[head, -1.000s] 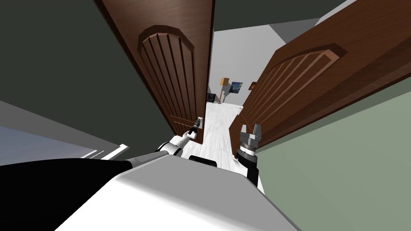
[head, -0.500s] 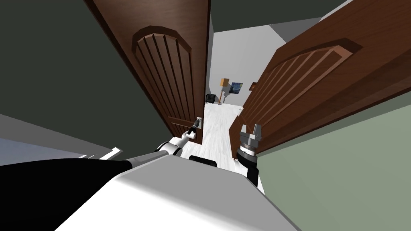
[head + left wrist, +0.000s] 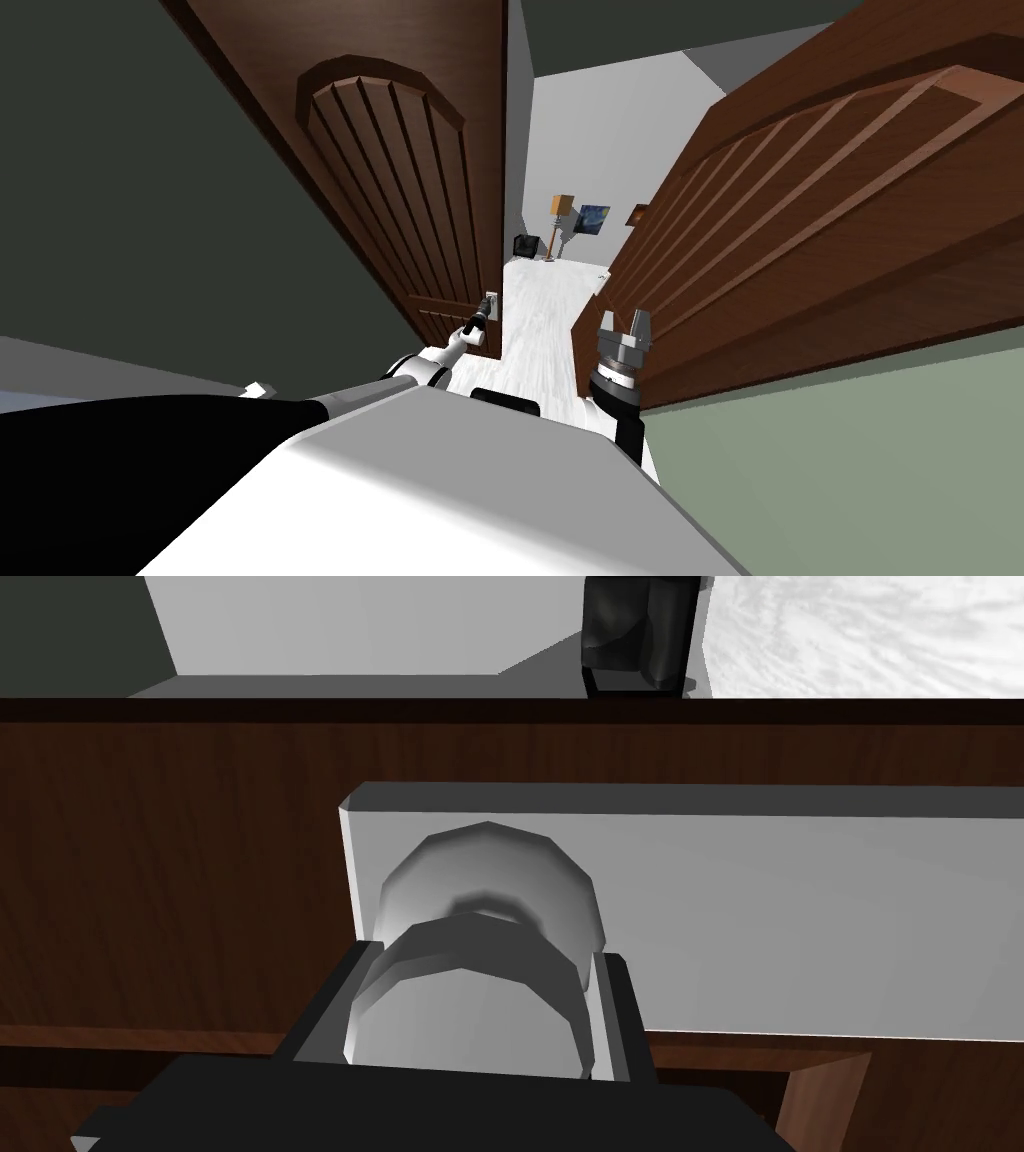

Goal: Push the door open

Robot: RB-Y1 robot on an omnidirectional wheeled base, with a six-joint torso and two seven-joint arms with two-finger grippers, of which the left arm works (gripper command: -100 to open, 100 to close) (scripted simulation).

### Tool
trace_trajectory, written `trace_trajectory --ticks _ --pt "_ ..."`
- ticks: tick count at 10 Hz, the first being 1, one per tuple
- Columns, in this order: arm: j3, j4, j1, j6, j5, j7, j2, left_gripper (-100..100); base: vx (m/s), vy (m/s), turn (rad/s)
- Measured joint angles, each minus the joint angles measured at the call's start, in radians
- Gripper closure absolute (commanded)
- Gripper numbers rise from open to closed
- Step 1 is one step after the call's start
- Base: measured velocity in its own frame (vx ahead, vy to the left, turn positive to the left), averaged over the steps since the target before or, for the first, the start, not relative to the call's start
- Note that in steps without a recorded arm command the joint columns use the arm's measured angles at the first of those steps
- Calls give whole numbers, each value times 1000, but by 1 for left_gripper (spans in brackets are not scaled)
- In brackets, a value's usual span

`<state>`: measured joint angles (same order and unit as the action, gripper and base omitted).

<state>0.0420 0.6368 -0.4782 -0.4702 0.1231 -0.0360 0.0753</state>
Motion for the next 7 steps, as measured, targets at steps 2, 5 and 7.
trace_trajectory --ticks 2,5,7 --pt "23 1 -4 1 6 -13 6 100 125 -96 50" --pt "55 40 20 23 15 -24 18 100 140 -119 61" --pt "63 27 11 17 17 -27 21 100 22 21 -17"
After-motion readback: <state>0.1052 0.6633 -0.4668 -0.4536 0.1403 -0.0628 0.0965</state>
